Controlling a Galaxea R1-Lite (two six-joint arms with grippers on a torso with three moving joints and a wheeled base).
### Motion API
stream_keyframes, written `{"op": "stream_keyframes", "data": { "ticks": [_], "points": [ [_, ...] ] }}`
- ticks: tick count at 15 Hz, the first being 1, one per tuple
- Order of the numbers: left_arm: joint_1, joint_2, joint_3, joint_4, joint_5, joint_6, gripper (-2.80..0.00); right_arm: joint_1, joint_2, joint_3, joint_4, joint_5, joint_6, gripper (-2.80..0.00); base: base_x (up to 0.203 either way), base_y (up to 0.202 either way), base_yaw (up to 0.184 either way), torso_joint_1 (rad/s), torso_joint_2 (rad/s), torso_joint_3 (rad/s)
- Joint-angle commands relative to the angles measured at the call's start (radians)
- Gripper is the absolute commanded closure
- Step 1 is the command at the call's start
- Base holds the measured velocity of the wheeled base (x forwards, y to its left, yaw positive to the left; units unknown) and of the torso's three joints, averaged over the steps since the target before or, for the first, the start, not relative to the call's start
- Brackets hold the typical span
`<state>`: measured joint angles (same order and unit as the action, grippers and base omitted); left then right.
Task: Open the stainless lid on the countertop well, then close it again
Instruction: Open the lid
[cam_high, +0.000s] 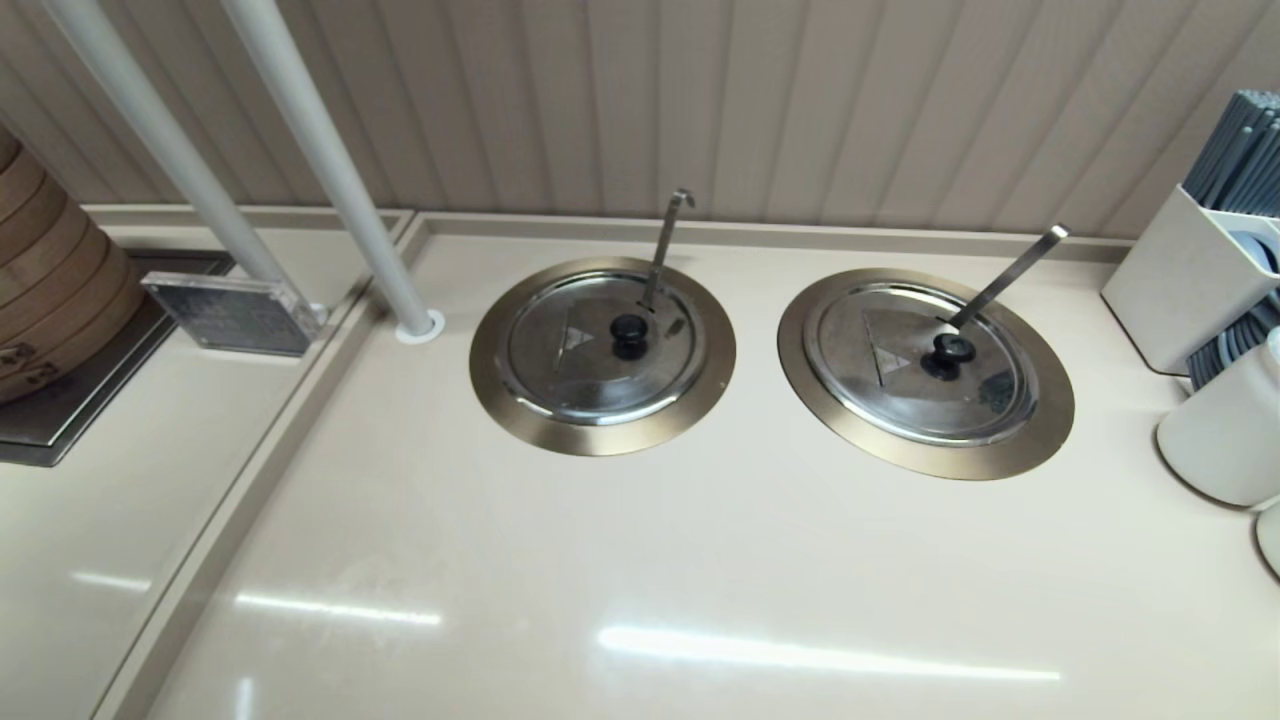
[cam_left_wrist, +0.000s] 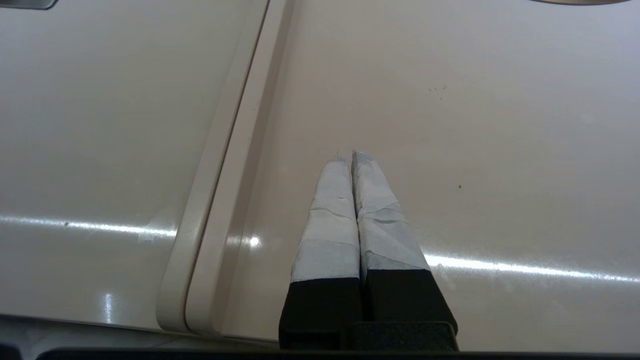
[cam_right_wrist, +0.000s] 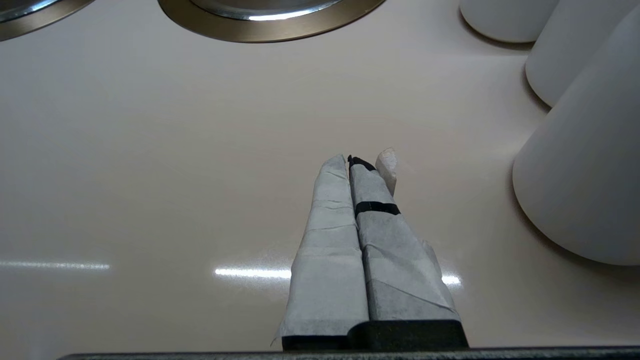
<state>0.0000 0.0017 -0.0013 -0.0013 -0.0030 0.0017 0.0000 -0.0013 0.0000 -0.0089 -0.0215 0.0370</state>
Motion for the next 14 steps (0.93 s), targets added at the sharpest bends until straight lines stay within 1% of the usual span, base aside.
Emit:
{"op": "stream_keyframes", "data": {
  "ticks": [1, 7, 9, 11, 12, 14],
  "points": [
    [0.000, 0.001, 0.000, 0.000, 0.000, 0.000, 0.00, 0.000, 0.001, 0.006, 0.000, 0.000, -0.002, 0.00, 0.000, 0.000, 0.000, 0.000, 0.00, 0.000],
    [0.000, 0.001, 0.000, 0.000, 0.000, 0.000, 0.00, 0.000, 0.000, 0.006, -0.002, 0.000, -0.005, 0.00, 0.000, 0.000, 0.000, 0.000, 0.00, 0.000],
    [0.000, 0.001, 0.000, 0.000, 0.000, 0.000, 0.00, 0.000, 0.000, -0.016, -0.033, 0.001, -0.007, 0.00, 0.000, 0.000, 0.000, 0.000, 0.00, 0.000],
    [0.000, 0.001, 0.000, 0.000, 0.000, 0.000, 0.00, 0.000, 0.014, -0.152, -0.051, 0.010, -0.014, 0.00, 0.000, 0.000, 0.000, 0.000, 0.00, 0.000],
    [0.000, 0.001, 0.000, 0.000, 0.000, 0.000, 0.00, 0.000, 0.057, -0.215, -0.039, 0.017, -0.036, 0.00, 0.000, 0.000, 0.000, 0.000, 0.00, 0.000],
    [0.000, 0.001, 0.000, 0.000, 0.000, 0.000, 0.00, -0.001, 0.222, -0.322, -0.015, 0.023, -0.064, 0.00, 0.000, 0.000, 0.000, 0.000, 0.00, 0.000]
  ]
}}
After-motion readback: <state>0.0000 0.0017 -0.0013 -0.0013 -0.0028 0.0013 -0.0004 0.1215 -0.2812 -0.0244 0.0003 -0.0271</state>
